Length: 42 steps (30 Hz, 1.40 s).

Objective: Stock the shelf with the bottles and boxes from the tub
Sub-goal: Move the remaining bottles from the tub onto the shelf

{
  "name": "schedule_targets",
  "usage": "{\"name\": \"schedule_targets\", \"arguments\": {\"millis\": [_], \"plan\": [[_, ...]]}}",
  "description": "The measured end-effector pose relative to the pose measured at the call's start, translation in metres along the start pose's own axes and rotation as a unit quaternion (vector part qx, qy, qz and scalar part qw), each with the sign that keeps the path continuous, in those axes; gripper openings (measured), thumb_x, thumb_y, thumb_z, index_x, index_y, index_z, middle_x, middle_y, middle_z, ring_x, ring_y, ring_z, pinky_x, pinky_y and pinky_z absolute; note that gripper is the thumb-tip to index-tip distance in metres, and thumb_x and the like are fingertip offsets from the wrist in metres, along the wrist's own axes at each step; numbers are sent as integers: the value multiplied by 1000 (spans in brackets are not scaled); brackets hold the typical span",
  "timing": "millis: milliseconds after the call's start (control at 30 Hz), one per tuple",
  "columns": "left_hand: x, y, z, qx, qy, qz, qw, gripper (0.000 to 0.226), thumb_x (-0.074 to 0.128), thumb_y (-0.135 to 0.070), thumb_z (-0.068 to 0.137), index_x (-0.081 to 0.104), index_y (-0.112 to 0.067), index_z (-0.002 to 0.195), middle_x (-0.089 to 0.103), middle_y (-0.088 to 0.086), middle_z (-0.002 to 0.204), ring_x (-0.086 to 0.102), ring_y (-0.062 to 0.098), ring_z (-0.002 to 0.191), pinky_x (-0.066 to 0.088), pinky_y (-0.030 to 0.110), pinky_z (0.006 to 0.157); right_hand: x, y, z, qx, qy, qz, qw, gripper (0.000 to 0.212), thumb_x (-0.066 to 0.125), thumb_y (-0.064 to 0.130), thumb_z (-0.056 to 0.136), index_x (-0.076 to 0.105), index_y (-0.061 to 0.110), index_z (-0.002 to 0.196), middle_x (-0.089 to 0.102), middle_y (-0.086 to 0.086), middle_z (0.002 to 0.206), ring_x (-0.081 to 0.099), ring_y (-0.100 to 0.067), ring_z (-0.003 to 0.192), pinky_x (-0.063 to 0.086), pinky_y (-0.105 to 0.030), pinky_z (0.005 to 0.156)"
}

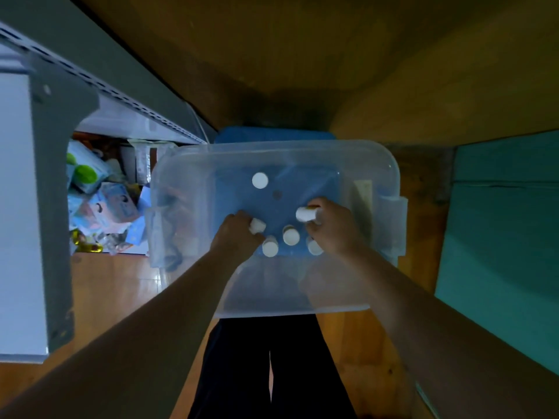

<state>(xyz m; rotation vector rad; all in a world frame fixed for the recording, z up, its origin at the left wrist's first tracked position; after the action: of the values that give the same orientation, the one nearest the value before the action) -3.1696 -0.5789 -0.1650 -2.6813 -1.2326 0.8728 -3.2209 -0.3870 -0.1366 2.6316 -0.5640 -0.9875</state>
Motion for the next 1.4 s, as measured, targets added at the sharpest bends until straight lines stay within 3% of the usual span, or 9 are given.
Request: {"name": "schedule_targets", "arguments": {"millis": [200,300,367,533,767,900,1100,1233,1400], "plan": [[-35,-6,-32,-7,-38,-62,997,30,71,-24,83,56,-14,107,63,4,102,57,22,92,41,27,74,-33,21,-32,28,-7,102,994,38,71,12,85,52,18,116,56,4,105,56,-16,96,36,-20,75],[-55,-19,-64,-8,-68,-133,989,22,74,-21,79,56,-19,93,65,1,95,63,24,94,52,35,81,-57,40,-57,7,-26,154,988,34,73,14,86,49,24,107,56,5,102,56,-15,94,38,-15,68],[-69,-33,-90,4,-86,-186,979,23,75,-23,75,57,-21,89,65,0,91,65,26,94,53,39,85,-78,51,-78,-4,-38,191,981,34,73,16,87,47,27,106,56,6,104,55,-14,96,41,-15,77],[-110,-73,-172,40,-101,-288,952,20,71,-18,87,58,-16,103,64,4,104,62,20,90,52,39,85,-136,82,-146,-83,-71,289,951,41,74,14,86,55,28,119,61,6,122,59,-13,109,52,-28,95],[-168,-115,-319,129,-76,-436,888,20,65,-12,93,62,-12,113,69,11,109,68,18,95,59,23,75,-214,139,-244,-163,-88,358,915,36,74,15,86,59,37,110,64,19,109,63,-6,104,55,-31,87],[-201,-122,-395,159,-117,-450,871,21,62,-20,94,61,-17,115,68,3,109,68,12,94,52,12,66,-256,185,-300,-230,-84,374,895,36,74,15,86,59,34,114,64,18,112,64,0,99,52,-17,77],[-253,-111,-491,245,-157,-589,754,18,49,-9,99,65,-13,106,75,5,96,72,19,91,58,29,78,-299,268,-397,-361,-54,375,852,24,65,27,92,61,35,114,70,13,109,68,-5,98,55,-20,81],[-285,-89,-550,319,-123,-668,661,31,50,-16,89,62,-3,113,72,17,104,69,22,90,57,25,67,-300,317,-457,-425,-13,401,812,23,58,17,96,64,26,117,72,5,109,70,-13,98,55,-24,82],[-318,-34,-620,393,-130,-685,599,39,50,-18,83,61,2,115,71,19,106,71,24,92,59,26,71,-277,374,-523,-480,52,413,772,31,62,7,93,63,18,122,72,-3,111,70,-20,101,53,-32,90]]}}
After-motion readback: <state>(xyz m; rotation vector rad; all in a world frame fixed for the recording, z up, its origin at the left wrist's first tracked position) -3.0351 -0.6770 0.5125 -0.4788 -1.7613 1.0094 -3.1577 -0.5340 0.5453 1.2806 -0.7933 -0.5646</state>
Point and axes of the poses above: each hand's wrist, its own z-axis towards the middle knuckle, its own x-axis out of the palm, y = z × x, the point moved 2 cm from there along z, towards the middle knuckle
